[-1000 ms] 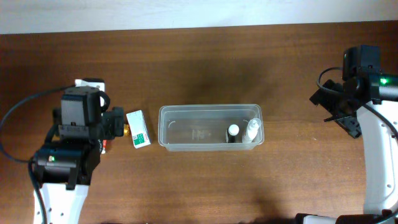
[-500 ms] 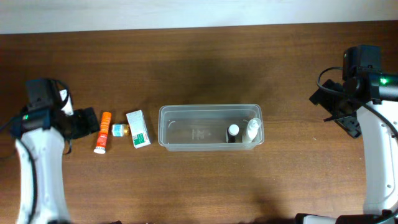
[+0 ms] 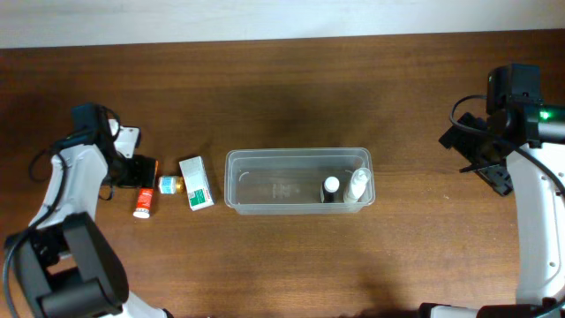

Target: Pack container

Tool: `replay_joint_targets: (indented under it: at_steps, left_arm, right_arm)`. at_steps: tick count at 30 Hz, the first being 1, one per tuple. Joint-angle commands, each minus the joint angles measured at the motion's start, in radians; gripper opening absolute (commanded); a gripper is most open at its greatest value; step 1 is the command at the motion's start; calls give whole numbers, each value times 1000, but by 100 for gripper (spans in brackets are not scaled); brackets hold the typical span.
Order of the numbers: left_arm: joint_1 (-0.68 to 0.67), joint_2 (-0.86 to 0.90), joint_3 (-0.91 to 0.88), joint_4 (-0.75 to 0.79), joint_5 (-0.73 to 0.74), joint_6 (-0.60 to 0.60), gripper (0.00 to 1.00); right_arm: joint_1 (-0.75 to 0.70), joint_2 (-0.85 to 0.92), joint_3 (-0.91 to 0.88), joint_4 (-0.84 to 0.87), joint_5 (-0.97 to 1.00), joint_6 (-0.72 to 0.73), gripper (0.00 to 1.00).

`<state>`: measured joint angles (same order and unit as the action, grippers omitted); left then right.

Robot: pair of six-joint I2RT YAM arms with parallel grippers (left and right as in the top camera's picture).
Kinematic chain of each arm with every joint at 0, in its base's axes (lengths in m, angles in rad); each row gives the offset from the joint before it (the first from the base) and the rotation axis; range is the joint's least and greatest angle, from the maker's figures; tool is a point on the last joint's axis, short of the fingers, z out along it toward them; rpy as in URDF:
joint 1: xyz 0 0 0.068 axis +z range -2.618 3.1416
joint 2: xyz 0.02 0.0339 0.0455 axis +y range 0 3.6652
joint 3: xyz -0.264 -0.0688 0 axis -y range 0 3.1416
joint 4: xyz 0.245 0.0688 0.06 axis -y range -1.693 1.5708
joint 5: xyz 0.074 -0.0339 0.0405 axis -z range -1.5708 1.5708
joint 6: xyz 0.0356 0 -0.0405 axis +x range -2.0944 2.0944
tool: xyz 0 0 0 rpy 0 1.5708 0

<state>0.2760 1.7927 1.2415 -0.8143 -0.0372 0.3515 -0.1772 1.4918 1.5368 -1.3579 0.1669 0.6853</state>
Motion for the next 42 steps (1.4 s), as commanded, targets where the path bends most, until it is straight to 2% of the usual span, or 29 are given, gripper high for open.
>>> replay_joint_targets:
  at_steps: [1,4,5,10,14,15,16,17,20,24,28,31,34,36,42]
  left_arm:
    - [-13,61,13,26,-38,95,91]
    - [-16,104,13,42,-39,108,89]
    - [-16,114,13,42,-39,118,82]
    - [-16,149,13,68,-50,118,66]
    - [-16,185,13,68,-50,117,59]
    - [-16,190,13,67,-50,117,45]
    - [-16,189,14,67,-50,114,35]
    - [-16,185,18,65,-54,113,33]
    - [-21,163,75,26,-84,99,19]
    - [-33,116,208,-78,-82,27,15]
    - [-101,60,334,-182,-36,26,14]
    - [-192,13,401,-241,15,27,14]
    - [-347,-30,448,-295,68,29,15]
    - [-452,-48,448,-298,93,53,15]
    - [-766,-28,448,-289,101,275,14]
  right_arm:
    - [-7,2,0,1,2,6,99]
    - [-7,2,0,1,2,6,98]
    - [-7,2,0,1,2,6,98]
    - [-7,2,0,1,2,6,98]
    - [-7,2,0,1,2,6,98]
    - [-7,2,0,1,2,6,99]
    - [-7,2,0,1,2,6,99]
    - [-7,2,0,1,2,6,98]
    - [-7,2,0,1,2,6,99]
    - [-7,2,0,1,2,6,98]
    - [-7,2,0,1,2,6,98]
    - [-7,2,0,1,2,6,98]
    - [-7,2,0,1,2,6,98]
    - [-7,2,0,1,2,6,98]
    - [-7,2,0,1,2,6,99]
